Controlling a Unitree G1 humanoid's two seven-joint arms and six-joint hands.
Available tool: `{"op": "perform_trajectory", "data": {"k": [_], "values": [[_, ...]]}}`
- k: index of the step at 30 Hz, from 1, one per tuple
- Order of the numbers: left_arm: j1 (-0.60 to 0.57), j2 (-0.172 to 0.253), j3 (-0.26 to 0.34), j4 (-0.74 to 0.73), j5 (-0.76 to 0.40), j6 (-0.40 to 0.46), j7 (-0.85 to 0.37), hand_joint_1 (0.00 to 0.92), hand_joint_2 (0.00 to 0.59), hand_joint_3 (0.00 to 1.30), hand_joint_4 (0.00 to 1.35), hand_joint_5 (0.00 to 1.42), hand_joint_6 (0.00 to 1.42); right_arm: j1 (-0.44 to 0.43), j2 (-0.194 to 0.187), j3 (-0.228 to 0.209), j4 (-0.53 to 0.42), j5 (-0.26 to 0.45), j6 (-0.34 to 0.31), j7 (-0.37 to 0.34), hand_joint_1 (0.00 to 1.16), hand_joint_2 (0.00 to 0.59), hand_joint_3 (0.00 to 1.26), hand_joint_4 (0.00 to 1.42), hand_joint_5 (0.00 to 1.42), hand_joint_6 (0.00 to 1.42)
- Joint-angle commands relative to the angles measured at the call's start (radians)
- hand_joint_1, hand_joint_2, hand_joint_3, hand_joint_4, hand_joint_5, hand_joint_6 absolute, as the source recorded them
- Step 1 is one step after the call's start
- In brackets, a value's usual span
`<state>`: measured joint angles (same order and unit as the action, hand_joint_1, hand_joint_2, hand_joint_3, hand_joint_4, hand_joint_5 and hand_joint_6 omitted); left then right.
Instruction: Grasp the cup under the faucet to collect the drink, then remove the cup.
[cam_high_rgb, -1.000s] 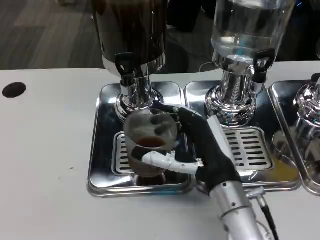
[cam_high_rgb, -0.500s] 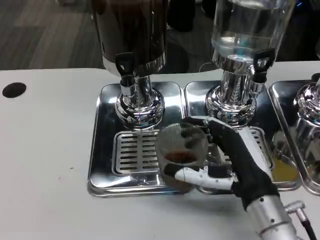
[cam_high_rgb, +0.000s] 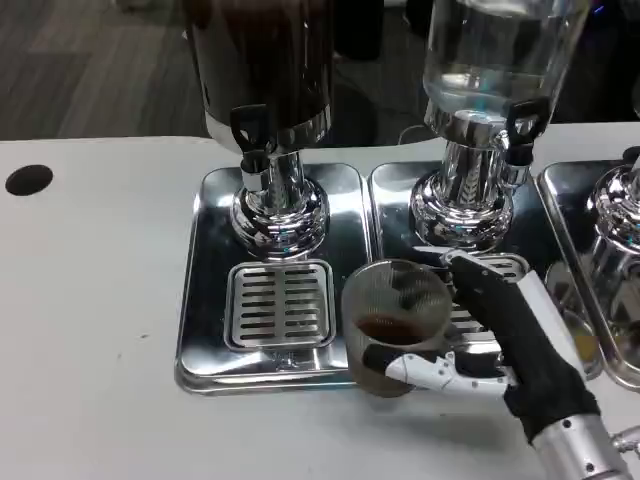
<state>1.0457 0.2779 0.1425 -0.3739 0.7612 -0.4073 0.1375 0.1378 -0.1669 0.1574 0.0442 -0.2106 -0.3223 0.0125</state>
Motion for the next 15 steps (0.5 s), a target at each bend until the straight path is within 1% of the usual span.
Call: {"op": "perform_trajectory", "data": {"k": [1, 5, 15], "values": [[-0.012, 0.015, -0.015, -0.013, 0.019, 0.027, -0.021, 0.0, 0.1, 0.32, 0.26, 0.38, 0.59, 0.016, -0.009, -0.035, -0.034, 0.038, -0.064, 0.012, 0.83, 0.096, 0.5, 0.53, 0.57, 0.37], [-0.025, 0.022, -0.027, -0.013, 0.02, 0.043, -0.027, 0.0, 0.1, 0.32, 0.26, 0.38, 0.59, 0.045, -0.029, -0.065, -0.032, 0.058, -0.09, 0.029, 0.83, 0.096, 0.5, 0.53, 0.57, 0.38], [-0.034, 0.038, -0.047, -0.024, 0.026, 0.07, -0.028, 0.0, 0.1, 0.31, 0.26, 0.38, 0.59, 0.113, -0.061, -0.099, -0.012, 0.075, -0.159, 0.06, 0.83, 0.096, 0.51, 0.54, 0.58, 0.38]]}}
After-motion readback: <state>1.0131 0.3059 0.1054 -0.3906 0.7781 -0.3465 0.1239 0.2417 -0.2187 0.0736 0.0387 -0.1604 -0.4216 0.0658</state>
